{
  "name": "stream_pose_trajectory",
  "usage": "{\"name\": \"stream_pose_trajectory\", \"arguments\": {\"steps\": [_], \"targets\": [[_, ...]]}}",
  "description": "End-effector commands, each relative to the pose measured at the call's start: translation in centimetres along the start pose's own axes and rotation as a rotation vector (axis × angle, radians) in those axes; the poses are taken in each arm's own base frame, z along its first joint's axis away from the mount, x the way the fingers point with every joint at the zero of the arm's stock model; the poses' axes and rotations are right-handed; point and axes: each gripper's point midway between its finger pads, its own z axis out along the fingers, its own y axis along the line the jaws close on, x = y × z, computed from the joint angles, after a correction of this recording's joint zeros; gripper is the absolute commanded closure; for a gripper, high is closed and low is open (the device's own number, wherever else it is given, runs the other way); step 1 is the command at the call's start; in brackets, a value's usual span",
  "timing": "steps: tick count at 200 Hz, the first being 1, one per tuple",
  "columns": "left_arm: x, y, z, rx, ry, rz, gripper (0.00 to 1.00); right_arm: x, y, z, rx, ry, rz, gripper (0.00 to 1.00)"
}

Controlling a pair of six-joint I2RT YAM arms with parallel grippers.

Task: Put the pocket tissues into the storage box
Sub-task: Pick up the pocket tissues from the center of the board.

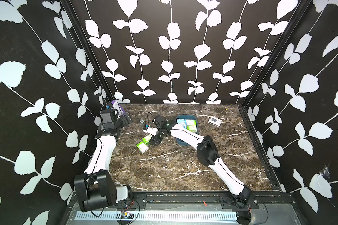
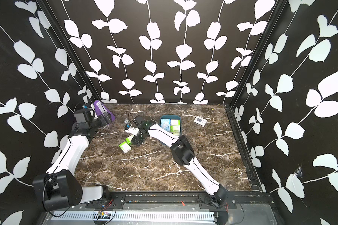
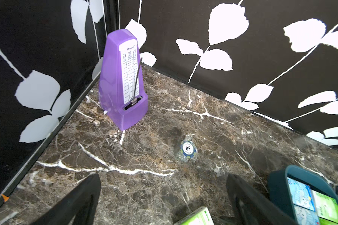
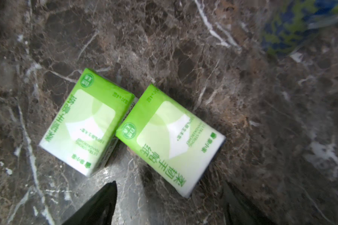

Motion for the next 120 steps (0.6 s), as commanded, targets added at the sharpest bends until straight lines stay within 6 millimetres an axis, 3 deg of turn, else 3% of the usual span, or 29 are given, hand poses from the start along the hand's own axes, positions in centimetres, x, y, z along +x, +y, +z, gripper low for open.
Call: {"name": "stream_pose_trajectory", "arguments": {"steps": [1, 54, 120], "targets": [[-0.3, -0.6, -1.0, 0.025, -0.022, -0.008, 0.01, -2.5, 0.0, -0.2, 0.018, -0.077, -0.064, 0.14], [-0.1, -0.5, -1.0, 0.023, -0.018, 0.001, 0.01, -2.5, -0.8, 1.1, 0.057, -0.076, -0.078, 0.11], [0.1, -0.4, -1.1, 0.018, -0.017, 0.006, 0.01, -2.7, -0.5, 1.1, 0.043, -0.082, -0.067, 0.12]]}}
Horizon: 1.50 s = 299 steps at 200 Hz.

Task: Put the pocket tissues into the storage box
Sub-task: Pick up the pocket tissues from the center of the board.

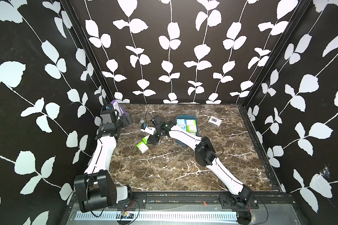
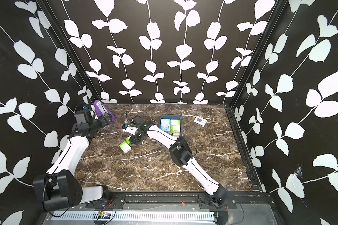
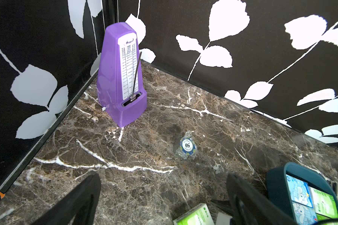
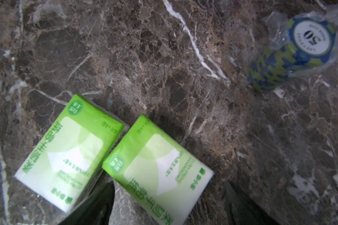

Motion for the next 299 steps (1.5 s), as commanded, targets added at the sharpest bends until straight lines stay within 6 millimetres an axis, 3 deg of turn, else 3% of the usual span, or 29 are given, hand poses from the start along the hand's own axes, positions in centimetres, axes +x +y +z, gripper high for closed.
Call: {"name": "stream_pose_trajectory", "arguments": {"steps": [1, 33, 58, 91, 145, 176, 211, 255, 299], "targets": [[-0.4, -0.4, -1.1, 0.015, -0.025, 0.009, 0.01, -0.4, 0.5, 0.4, -0.006, -0.008, -0.010, 0.12], [-0.5, -0.4, -1.2, 0.014, -0.028, 0.011, 0.01, -0.4, 0.4, 0.4, -0.003, -0.006, -0.009, 0.17], [-0.4, -0.4, -1.3, 0.012, -0.026, 0.014, 0.01, -0.2, 0.6, 0.4, -0.014, 0.002, -0.010, 0.32], [-0.4, -0.3, -1.4, 0.004, -0.026, 0.021, 0.01, 0.8, 0.9, 0.3, -0.025, 0.040, -0.006, 0.39], [-0.4, -0.3, -1.5, 0.003, -0.027, 0.026, 0.01, 1.1, 0.9, 0.0, -0.019, 0.061, -0.005, 0.69], [-0.4, -0.2, -1.5, 0.000, -0.027, 0.026, 0.01, 1.5, 0.9, -0.2, -0.013, 0.078, 0.002, 0.91], [-0.4, -0.2, -1.5, -0.001, -0.027, 0.025, 0.01, 1.2, 0.6, -1.2, 0.012, 0.073, 0.016, 1.00], [-0.4, -0.2, -1.5, 0.001, -0.028, 0.025, 0.01, -0.5, -0.5, -5.0, 0.071, -0.004, 0.078, 1.00], [-0.6, -0.6, -1.2, 0.020, -0.031, 0.015, 0.01, -1.8, -2.5, -12.5, 0.170, -0.103, 0.171, 1.00]]}}
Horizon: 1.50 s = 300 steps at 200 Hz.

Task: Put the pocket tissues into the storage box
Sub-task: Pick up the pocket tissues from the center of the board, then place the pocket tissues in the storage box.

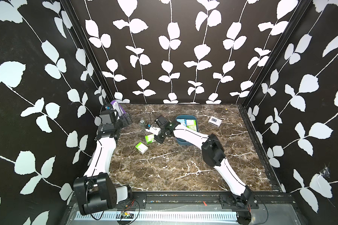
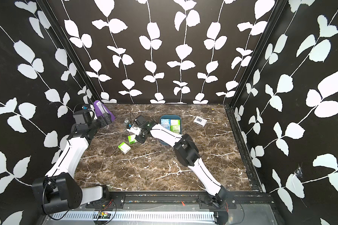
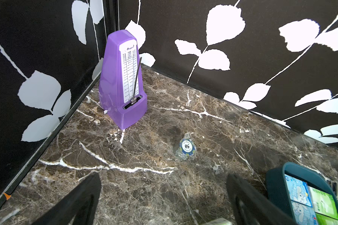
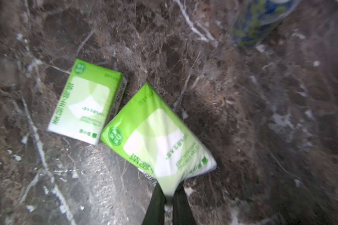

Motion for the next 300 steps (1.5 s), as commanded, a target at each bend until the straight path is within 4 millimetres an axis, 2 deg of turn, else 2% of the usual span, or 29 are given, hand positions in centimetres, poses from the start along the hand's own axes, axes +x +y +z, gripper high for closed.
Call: {"name": "stream_pose_trajectory", "arguments": {"steps": [1, 21, 51, 71, 89, 117, 152, 212, 256, 274, 292, 300], "targets": [[-0.1, -0.4, -0.5, 0.020, -0.010, 0.000, 0.01, -3.3, -2.7, -6.2, 0.098, -0.149, 0.073, 1.00], [0.0, -0.6, -0.3, 0.031, -0.008, -0.010, 0.01, -2.1, -4.6, -10.2, 0.152, -0.173, 0.159, 1.00], [0.1, -0.7, 0.0, 0.044, -0.009, -0.030, 0.01, 3.0, -7.3, -14.8, 0.274, -0.121, 0.255, 1.00], [0.0, -0.8, 0.3, 0.052, -0.007, -0.037, 0.01, 6.9, -8.7, -16.8, 0.338, -0.056, 0.305, 1.00], [0.1, -1.2, 0.6, 0.069, -0.002, -0.039, 0.01, 10.2, -9.4, -17.6, 0.381, 0.018, 0.332, 1.00], [-0.2, -1.3, 0.7, 0.075, -0.003, -0.040, 0.01, 13.6, -9.7, -17.0, 0.393, 0.120, 0.361, 1.00], [-0.4, -1.4, 0.7, 0.075, -0.004, -0.039, 0.01, 14.9, -9.1, -14.7, 0.336, 0.183, 0.384, 1.00], [-0.2, -1.3, 0.5, 0.069, -0.002, -0.032, 0.01, 15.7, -6.6, -11.1, 0.261, 0.259, 0.372, 1.00], [-0.1, -1.2, 0.5, 0.065, 0.001, -0.028, 0.01, 15.2, -5.6, -10.2, 0.218, 0.254, 0.388, 1.00], [-0.1, -1.2, 0.5, 0.064, 0.000, -0.028, 0.01, 15.3, -5.7, -10.2, 0.221, 0.264, 0.391, 0.83], [-0.1, -1.1, 0.5, 0.061, 0.002, -0.026, 0.01, 15.3, -5.9, -10.6, 0.228, 0.265, 0.394, 0.74], [-0.1, -1.1, 0.5, 0.061, 0.002, -0.025, 0.01, 15.1, -6.0, -10.9, 0.227, 0.260, 0.396, 0.64]]}}
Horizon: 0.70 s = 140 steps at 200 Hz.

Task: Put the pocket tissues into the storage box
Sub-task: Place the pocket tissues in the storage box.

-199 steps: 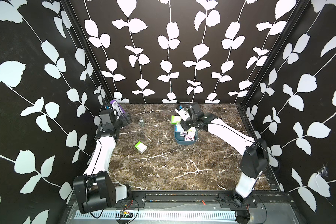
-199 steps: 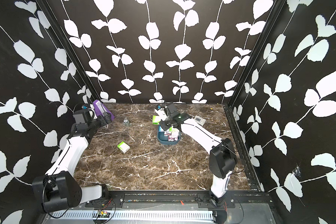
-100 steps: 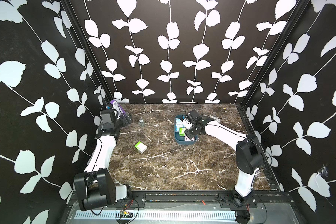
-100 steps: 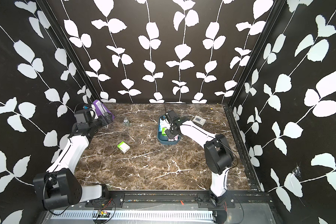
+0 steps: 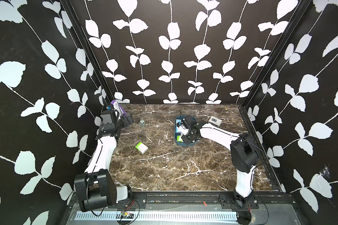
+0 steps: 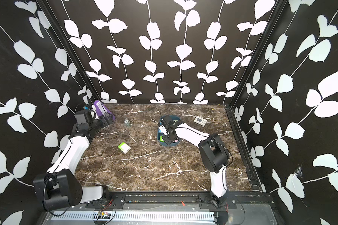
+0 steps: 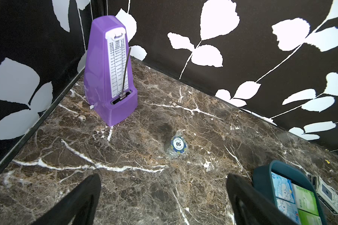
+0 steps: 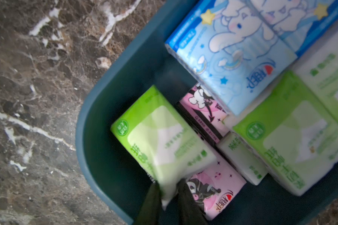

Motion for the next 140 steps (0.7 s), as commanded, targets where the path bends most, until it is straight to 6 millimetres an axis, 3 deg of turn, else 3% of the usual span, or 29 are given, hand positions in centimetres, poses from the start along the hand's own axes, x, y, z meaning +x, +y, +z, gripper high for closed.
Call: {"name": "stream_pose_trajectory", "arguments": {"steps": [1, 16, 47, 65, 87, 140], "targets": [[-0.8, -0.5, -0.5, 0.010, -0.025, 0.018, 0.01, -1.1, -0.1, -1.0, -0.010, -0.019, 0.013, 0.63], [-0.8, -0.5, -0.5, 0.009, -0.027, 0.018, 0.01, -1.4, -0.6, -2.0, -0.005, -0.034, 0.024, 0.52], [-0.8, -0.5, -0.5, 0.011, -0.027, 0.016, 0.01, -2.5, -2.5, -4.4, 0.016, -0.095, 0.065, 0.50], [-0.8, -0.5, -0.5, 0.012, -0.027, 0.015, 0.01, -3.2, -2.8, -5.3, 0.014, -0.116, 0.077, 0.61], [-0.7, -0.4, -0.6, 0.010, -0.027, 0.014, 0.01, -3.4, -2.6, -5.0, -0.011, -0.098, 0.099, 0.77], [-0.7, -0.4, -0.7, 0.007, -0.027, 0.020, 0.01, -3.6, -1.3, -3.4, -0.079, -0.067, 0.183, 0.85]]}}
